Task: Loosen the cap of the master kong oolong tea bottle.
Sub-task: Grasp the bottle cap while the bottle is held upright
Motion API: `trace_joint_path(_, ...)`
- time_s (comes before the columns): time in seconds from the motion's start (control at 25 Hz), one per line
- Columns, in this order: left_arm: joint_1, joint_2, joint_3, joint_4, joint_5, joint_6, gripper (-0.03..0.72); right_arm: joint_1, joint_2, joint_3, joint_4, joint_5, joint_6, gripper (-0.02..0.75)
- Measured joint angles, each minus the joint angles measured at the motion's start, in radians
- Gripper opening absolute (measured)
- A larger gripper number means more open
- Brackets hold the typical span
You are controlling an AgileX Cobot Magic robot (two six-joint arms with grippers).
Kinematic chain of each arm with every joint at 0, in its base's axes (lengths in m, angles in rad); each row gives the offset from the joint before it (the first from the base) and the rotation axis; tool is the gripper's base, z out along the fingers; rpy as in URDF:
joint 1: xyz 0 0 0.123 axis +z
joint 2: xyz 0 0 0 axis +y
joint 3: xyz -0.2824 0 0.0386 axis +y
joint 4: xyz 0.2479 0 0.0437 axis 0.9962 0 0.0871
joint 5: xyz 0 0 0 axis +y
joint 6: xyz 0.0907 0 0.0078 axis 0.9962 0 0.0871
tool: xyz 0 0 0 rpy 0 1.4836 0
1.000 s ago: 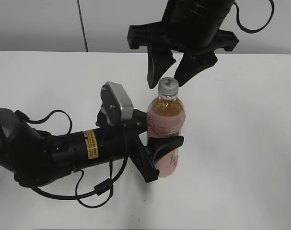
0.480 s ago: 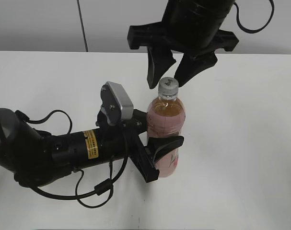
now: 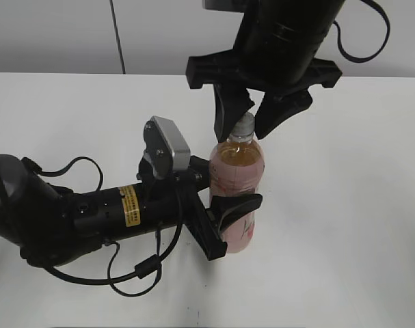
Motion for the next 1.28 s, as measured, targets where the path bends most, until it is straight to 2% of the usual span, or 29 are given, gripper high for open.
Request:
trace_joint_path(0.44, 0.0, 0.0, 0.0, 0.0, 0.0, 0.0, 0.382, 0.0, 0.0, -0.036, -0.002, 0.0, 0.003, 0.391)
trace_joint_path(0.68, 0.0, 0.0, 0.0, 0.0, 0.0, 0.0, 0.382, 0.0, 0.0, -0.036, -0.018, 0.003, 0.0, 0.281)
trace_joint_path(0.8, 0.0, 0.0, 0.0, 0.0, 0.0, 0.0, 0.382, 0.0, 0.0, -0.037, -0.02, 0.003, -0.061, 0.281)
trace_joint_path(0.96, 0.0, 0.0, 0.0, 0.0, 0.0, 0.0, 0.382, 0.0, 0.0, -0.037, -0.019, 0.003, -0.291, 0.281)
trace_joint_path(1.28, 0.0, 0.0, 0.0, 0.0, 0.0, 0.0, 0.382, 0.0, 0.0, -0.039, -0.011, 0.003, -1.166, 0.275)
